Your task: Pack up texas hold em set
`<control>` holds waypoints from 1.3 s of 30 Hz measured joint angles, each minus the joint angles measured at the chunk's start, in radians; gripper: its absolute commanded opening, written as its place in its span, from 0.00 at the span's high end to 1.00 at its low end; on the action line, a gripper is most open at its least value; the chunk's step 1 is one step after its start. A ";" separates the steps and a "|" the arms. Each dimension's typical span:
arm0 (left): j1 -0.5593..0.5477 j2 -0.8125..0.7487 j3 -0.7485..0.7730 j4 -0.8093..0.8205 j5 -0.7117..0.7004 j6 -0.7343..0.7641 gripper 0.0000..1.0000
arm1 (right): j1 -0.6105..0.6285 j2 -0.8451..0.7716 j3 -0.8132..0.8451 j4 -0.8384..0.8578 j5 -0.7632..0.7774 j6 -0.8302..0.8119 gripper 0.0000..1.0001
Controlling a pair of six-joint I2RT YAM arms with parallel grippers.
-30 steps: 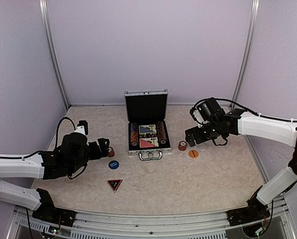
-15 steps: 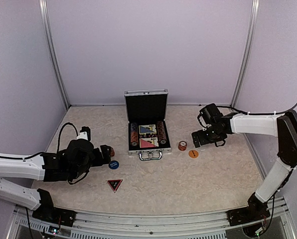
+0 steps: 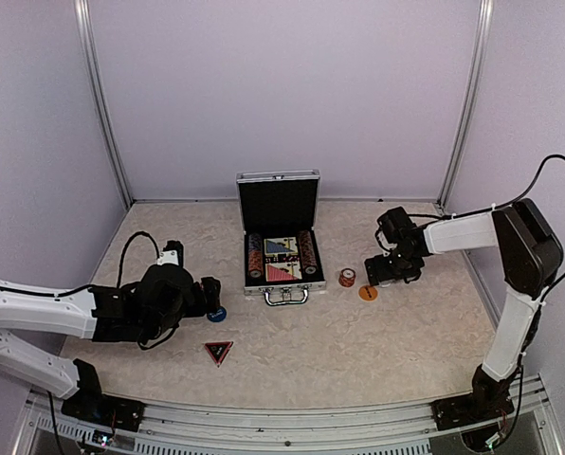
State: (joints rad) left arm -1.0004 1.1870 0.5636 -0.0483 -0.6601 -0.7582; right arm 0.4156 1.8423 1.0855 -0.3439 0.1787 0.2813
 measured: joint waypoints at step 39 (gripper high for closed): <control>-0.002 0.057 0.000 0.001 0.007 -0.012 0.01 | -0.001 -0.006 -0.011 0.024 -0.051 -0.005 0.49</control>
State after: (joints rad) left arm -1.0023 1.2438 0.5640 -0.0475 -0.6533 -0.7700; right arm 0.4149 1.8366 1.0744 -0.3202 0.1272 0.2760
